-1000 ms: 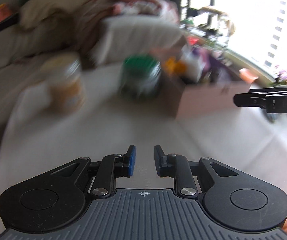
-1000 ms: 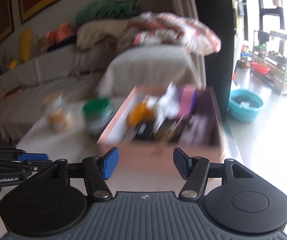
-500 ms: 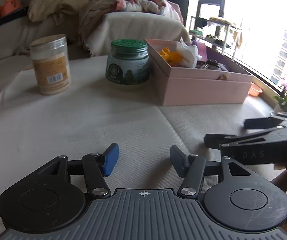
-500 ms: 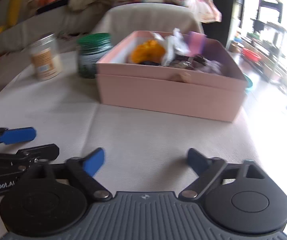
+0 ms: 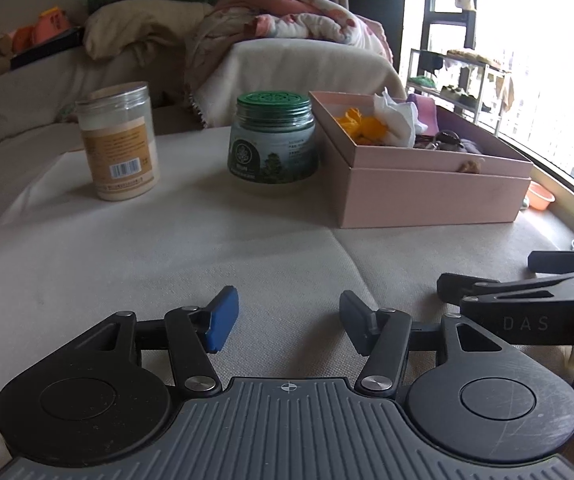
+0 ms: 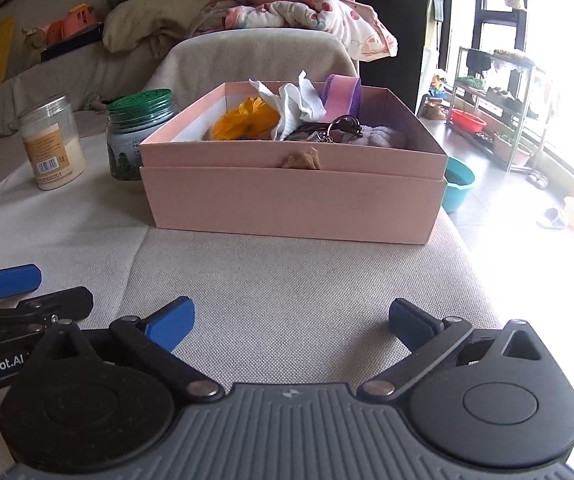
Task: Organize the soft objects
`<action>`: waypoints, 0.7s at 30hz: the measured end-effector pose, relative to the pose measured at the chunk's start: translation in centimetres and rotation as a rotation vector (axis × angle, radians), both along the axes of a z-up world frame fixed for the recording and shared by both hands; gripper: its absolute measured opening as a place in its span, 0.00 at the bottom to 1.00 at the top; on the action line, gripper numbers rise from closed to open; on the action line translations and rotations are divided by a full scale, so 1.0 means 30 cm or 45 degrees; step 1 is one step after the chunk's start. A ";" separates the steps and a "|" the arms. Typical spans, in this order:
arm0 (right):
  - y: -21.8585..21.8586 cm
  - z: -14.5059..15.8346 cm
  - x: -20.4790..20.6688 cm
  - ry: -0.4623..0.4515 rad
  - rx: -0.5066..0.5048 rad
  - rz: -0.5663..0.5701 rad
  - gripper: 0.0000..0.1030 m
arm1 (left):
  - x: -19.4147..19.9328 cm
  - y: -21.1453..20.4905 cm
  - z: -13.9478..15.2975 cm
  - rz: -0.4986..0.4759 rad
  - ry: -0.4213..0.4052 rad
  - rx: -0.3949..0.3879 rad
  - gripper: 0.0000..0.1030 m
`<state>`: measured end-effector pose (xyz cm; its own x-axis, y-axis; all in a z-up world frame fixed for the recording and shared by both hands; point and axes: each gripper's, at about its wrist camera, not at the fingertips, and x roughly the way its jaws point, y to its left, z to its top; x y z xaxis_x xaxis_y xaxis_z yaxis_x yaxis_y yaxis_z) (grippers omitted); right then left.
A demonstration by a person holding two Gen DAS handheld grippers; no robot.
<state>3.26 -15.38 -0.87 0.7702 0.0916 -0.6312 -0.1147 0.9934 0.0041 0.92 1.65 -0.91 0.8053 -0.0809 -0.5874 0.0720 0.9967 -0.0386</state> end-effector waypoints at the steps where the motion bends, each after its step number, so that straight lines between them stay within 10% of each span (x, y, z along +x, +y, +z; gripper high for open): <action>1: -0.002 0.000 0.001 0.000 0.002 0.002 1.00 | 0.002 0.002 0.000 0.002 -0.001 -0.005 0.60; 21: -0.003 0.000 0.000 0.000 0.005 0.004 1.00 | 0.004 -0.009 -0.001 0.002 0.001 0.024 0.60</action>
<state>3.27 -15.47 -0.87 0.7700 0.0960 -0.6308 -0.1175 0.9930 0.0077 1.04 1.39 -0.94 0.8048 -0.0683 -0.5896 0.0701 0.9973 -0.0199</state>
